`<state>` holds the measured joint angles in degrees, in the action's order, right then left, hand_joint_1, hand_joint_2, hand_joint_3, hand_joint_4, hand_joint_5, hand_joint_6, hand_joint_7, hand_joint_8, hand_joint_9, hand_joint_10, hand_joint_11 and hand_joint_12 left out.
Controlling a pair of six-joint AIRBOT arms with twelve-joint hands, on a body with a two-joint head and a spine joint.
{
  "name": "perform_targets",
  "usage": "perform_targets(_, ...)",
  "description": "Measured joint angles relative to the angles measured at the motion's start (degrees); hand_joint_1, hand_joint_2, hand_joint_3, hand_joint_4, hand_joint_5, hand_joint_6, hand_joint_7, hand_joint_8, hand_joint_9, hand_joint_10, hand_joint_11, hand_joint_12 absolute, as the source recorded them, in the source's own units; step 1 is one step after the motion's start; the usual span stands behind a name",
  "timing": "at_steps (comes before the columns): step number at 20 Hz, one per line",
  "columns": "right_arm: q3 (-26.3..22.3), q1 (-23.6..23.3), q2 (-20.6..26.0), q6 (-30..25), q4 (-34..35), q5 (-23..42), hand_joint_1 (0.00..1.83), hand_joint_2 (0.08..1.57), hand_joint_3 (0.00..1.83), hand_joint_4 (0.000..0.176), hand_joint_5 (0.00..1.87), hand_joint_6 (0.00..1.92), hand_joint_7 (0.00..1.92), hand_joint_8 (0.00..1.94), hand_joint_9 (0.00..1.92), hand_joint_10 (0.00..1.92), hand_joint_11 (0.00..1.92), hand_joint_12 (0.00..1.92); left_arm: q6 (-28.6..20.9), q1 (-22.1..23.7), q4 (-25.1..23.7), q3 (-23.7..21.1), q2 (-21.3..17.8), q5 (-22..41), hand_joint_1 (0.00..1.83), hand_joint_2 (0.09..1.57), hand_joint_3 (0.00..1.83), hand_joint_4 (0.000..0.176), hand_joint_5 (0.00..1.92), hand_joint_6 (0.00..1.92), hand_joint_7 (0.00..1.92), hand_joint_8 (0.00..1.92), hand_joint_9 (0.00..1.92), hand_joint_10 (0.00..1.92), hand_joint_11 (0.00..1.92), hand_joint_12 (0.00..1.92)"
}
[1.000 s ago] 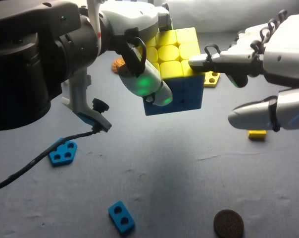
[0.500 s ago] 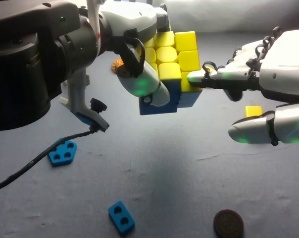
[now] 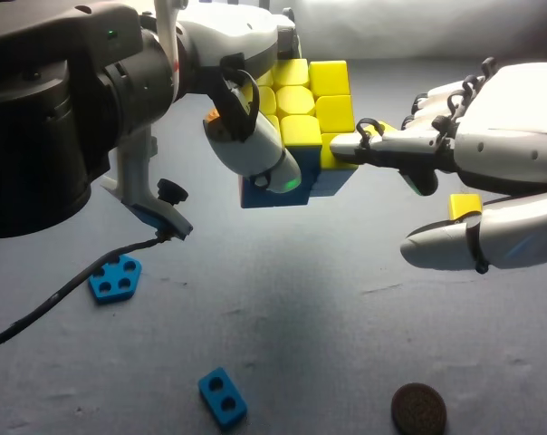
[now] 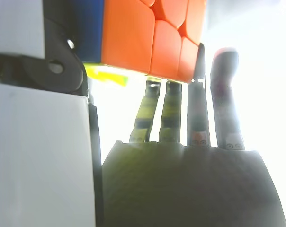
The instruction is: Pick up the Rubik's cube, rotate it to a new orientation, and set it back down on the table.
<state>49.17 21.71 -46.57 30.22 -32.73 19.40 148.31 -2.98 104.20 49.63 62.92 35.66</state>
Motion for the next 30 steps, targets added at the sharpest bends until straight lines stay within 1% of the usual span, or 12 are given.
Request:
perform_targets(2,0.42,0.07,-0.52,0.09,-0.04,-1.22,0.02,1.31,0.0,0.0,0.15,0.02,0.39,1.48,0.39,1.92,0.31,1.92,-0.31,0.02,-0.17,0.0,0.0,-0.04,1.02,1.41,0.01,0.008,0.5,1.69,0.47,1.85,0.29,1.91,0.26,1.92)
perform_targets(7,1.84,0.39,-2.27,0.09,0.26,-2.6,0.09,1.29,0.0,0.0,0.13,0.01,0.4,1.48,0.4,1.92,0.31,1.92,-0.52,0.02,-0.33,0.02,0.02,-0.04,1.06,1.38,0.0,0.001,0.54,1.61,0.53,1.8,0.36,1.86,0.31,1.92)
perform_targets(12,2.49,0.33,-2.95,0.09,0.92,-2.73,0.05,1.29,0.0,0.0,0.14,0.0,0.41,1.45,0.39,1.91,0.31,1.92,-0.59,0.02,-0.28,0.35,0.02,-0.07,1.03,1.41,0.0,0.0,0.49,1.66,0.48,1.89,0.32,1.91,0.28,1.92)
perform_targets(15,2.99,0.11,-3.56,0.09,1.03,-3.04,0.01,1.31,0.0,0.0,0.13,0.0,0.38,1.48,0.37,1.92,0.28,1.92,-0.44,0.02,-0.42,0.35,0.02,0.26,1.03,1.4,0.0,0.002,0.49,1.66,0.51,1.84,0.33,1.88,0.29,1.92)
perform_targets(17,3.13,0.11,-3.98,0.09,1.2,-3.32,0.0,1.31,0.01,0.0,0.13,0.0,0.39,1.48,0.39,1.92,0.33,1.92,-0.24,0.02,-0.46,0.35,0.0,0.42,1.05,1.4,0.0,0.0,0.54,1.59,0.47,1.89,0.29,1.91,0.26,1.92)
perform_targets(18,3.32,0.09,-4.42,0.09,1.22,-3.85,0.0,1.3,0.0,0.0,0.13,0.0,0.41,1.48,0.43,1.92,0.37,1.92,-0.2,0.02,-0.35,0.35,0.0,0.59,1.12,1.36,0.0,0.0,0.66,1.35,0.46,1.92,0.26,1.92,0.23,1.92)
perform_targets(19,3.61,0.11,-5.16,0.09,1.2,-4.76,0.0,1.29,0.0,0.0,0.13,0.0,0.44,1.47,0.44,1.92,0.38,1.92,-0.59,0.09,-0.24,0.35,0.0,0.39,1.14,1.35,0.0,0.0,0.68,1.29,0.47,1.92,0.25,1.92,0.21,1.92)
perform_targets(23,4.15,0.11,-6.19,0.11,2.1,-6.01,0.0,1.3,0.0,0.0,0.15,0.01,0.46,1.43,0.44,1.91,0.43,1.92,-0.76,0.63,-0.87,0.35,0.02,-0.04,1.05,1.39,0.01,0.0,0.48,1.65,0.56,1.79,0.36,1.84,0.34,1.92)
perform_targets(24,4.26,0.11,-6.19,0.11,2.08,-6.03,0.0,1.3,0.0,0.0,0.15,0.01,0.46,1.43,0.44,1.91,0.43,1.92,-0.76,0.63,-0.85,0.35,0.02,-0.02,1.05,1.39,0.01,0.0,0.48,1.65,0.56,1.79,0.36,1.84,0.34,1.92)
perform_targets(25,4.26,0.11,-6.19,0.11,2.1,-6.1,0.03,1.3,0.0,0.0,0.16,0.01,0.5,1.31,0.46,1.81,0.35,1.92,-0.74,0.63,-0.7,0.35,0.02,-0.02,1.01,1.42,0.01,0.011,0.43,1.75,0.51,1.82,0.35,1.86,0.34,1.92)
perform_targets(28,4.26,0.09,-6.19,0.11,2.4,-6.08,0.0,1.3,0.0,0.0,0.15,0.0,0.42,1.23,0.43,1.84,0.35,1.92,-0.74,0.63,-0.74,0.35,0.02,0.0,1.01,1.41,0.0,0.012,0.46,1.72,0.5,1.84,0.35,1.92,0.35,1.92)
perform_targets(30,4.26,-0.09,-6.21,0.11,3.1,-6.21,0.0,1.32,0.0,0.0,0.13,0.0,0.41,1.36,0.41,1.89,0.35,1.92,-0.74,0.63,-0.87,0.35,0.02,0.04,1.05,1.39,0.0,0.0,0.5,1.62,0.55,1.83,0.38,1.92,0.34,1.92)
